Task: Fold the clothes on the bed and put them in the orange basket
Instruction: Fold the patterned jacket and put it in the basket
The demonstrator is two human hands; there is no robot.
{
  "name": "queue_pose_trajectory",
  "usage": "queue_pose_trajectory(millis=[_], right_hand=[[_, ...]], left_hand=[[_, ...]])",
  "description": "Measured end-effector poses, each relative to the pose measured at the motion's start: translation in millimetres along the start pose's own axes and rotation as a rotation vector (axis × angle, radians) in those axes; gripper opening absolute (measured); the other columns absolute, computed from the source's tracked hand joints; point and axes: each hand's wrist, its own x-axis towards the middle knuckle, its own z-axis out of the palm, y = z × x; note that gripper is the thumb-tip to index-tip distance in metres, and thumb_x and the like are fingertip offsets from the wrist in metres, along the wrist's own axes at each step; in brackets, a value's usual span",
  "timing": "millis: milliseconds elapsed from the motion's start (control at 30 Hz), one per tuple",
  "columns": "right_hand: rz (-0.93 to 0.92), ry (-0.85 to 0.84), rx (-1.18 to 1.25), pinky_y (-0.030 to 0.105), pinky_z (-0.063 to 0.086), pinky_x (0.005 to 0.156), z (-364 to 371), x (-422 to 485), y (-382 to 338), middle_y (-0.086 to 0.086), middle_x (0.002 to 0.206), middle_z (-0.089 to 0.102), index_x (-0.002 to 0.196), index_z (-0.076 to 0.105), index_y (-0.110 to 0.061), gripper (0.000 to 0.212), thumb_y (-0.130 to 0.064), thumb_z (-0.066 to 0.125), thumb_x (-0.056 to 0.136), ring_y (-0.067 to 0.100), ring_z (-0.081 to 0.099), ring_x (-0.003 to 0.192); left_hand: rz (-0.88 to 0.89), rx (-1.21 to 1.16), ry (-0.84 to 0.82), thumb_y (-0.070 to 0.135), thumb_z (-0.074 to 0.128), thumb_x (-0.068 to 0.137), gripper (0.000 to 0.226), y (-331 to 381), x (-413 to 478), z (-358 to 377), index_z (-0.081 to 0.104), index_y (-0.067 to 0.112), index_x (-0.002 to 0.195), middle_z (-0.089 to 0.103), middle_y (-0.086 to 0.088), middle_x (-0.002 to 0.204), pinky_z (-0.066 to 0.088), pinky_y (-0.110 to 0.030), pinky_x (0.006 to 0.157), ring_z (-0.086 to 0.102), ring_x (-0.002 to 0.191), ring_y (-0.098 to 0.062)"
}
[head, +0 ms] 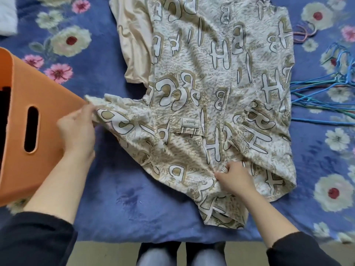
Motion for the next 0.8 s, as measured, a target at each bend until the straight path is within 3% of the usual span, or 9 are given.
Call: queue_pose_trajectory(millis=[67, 133, 200, 267, 367, 433, 567, 667, 800], right_hand=[[0.027, 0.072, -0.135, 0.028, 0.043, 0.057, 5.8, -0.2, -3.3, 0.002, 0.09, 0.063, 0.114, 0.047, -0.013, 0.035, -0.035, 0.057, 0.088, 0.02, 0.061, 0.078], [-0.021, 0.19, -0.284, 0.035, 0.048, 0.071, 12.2, -0.2, -10.0, 0.005, 0.108, 0.059, 0.123, 0.04, -0.011, 0.044, -0.029, 0.057, 0.087, 0.023, 0.059, 0.095], [-0.189, 0.329, -0.441, 0.041, 0.046, 0.083, 19.0, -4.0, -19.6, 0.007, 0.118, 0.047, 0.127, 0.034, -0.012, 0.06, -0.018, 0.065, 0.076, 0.024, 0.048, 0.105], [-0.398, 0.404, -0.548, 0.05, 0.04, 0.092, 25.4, -6.7, -25.5, 0.011, 0.129, 0.037, 0.138, 0.027, -0.014, 0.09, -0.007, 0.068, 0.058, 0.028, 0.039, 0.117], [-0.558, 0.303, -0.665, 0.055, -0.002, 0.113, 27.0, -9.0, -30.1, 0.013, 0.157, 0.005, 0.153, -0.001, -0.021, 0.114, -0.006, 0.058, 0.056, 0.033, 0.005, 0.144], [-0.596, 0.195, -0.683, 0.046, -0.021, 0.114, 25.8, -8.1, -30.3, 0.012, 0.157, -0.024, 0.151, -0.018, -0.025, 0.097, -0.009, 0.048, 0.082, 0.031, -0.021, 0.145], [-0.508, 0.014, -0.709, 0.043, -0.006, 0.119, 18.1, -4.8, -42.2, 0.009, 0.152, -0.03, 0.147, -0.026, -0.026, 0.091, -0.007, 0.045, 0.092, 0.026, -0.019, 0.145], [-0.493, -0.008, -0.683, 0.042, 0.004, 0.121, 14.1, -2.7, -52.4, 0.008, 0.157, -0.019, 0.152, -0.013, -0.027, 0.093, -0.004, 0.05, 0.088, 0.025, -0.006, 0.149], [-0.458, -0.052, -0.654, 0.044, 0.018, 0.12, 8.7, 1.1, -65.4, 0.01, 0.162, -0.001, 0.153, 0.003, -0.025, 0.092, -0.002, 0.056, 0.082, 0.027, 0.006, 0.149]], left_hand=[[0.262, 0.239, 0.06, 0.028, 0.06, 0.077, 0.029, -0.8, 1.9, -13.3, 0.069, 0.003, 0.089, 0.062, 0.004, 0.072, 0.044, -0.022, 0.065, 0.049, 0.069, -0.002], [0.35, 0.384, 0.091, 0.027, 0.062, 0.078, 0.024, -15.4, 5.4, -19.9, 0.068, 0.014, 0.097, 0.068, -0.009, 0.094, 0.048, -0.034, 0.081, 0.058, 0.086, -0.013], [0.19, 0.446, 0.093, 0.024, 0.064, 0.082, 0.045, -38.4, 5.1, -16.4, 0.057, 0.013, 0.124, 0.063, -0.007, 0.115, 0.046, -0.032, 0.092, 0.06, 0.103, -0.021], [-0.158, 0.294, 0.046, 0.028, 0.068, 0.079, 0.075, -56.4, 3.5, -8.5, 0.033, 0.012, 0.144, 0.054, -0.003, 0.129, 0.046, -0.033, 0.097, 0.056, 0.112, -0.02], [-0.444, 0.043, 0.047, 0.047, 0.069, 0.062, 0.097, -64.9, 5.9, -0.8, 0.028, 0.021, 0.146, 0.049, -0.001, 0.134, 0.051, -0.035, 0.088, 0.054, 0.117, -0.023], [-0.283, 0.115, 0.051, 0.031, 0.067, 0.075, 0.082, -60.7, 4.8, 6.3, 0.03, 0.02, 0.147, 0.051, -0.002, 0.13, 0.045, -0.032, 0.101, 0.054, 0.119, -0.024], [0.151, 0.528, -0.051, -0.002, 0.048, 0.085, 0.067, -42.8, 15.3, 21.6, 0.03, 0.012, 0.148, 0.035, -0.01, 0.148, 0.025, -0.031, 0.115, 0.036, 0.136, -0.023], [0.034, 0.694, -0.234, 0.007, 0.052, 0.084, 0.076, -27.6, 40.1, 24.2, 0.019, 0.014, 0.152, 0.036, -0.012, 0.149, 0.022, -0.032, 0.116, 0.026, 0.141, -0.026], [0.054, 1.007, -0.404, 0.032, 0.065, 0.076, 0.043, -5.1, 47.5, 20.5, 0.056, 0.024, 0.118, 0.061, -0.002, 0.11, 0.037, -0.035, 0.097, 0.052, 0.116, -0.027]])
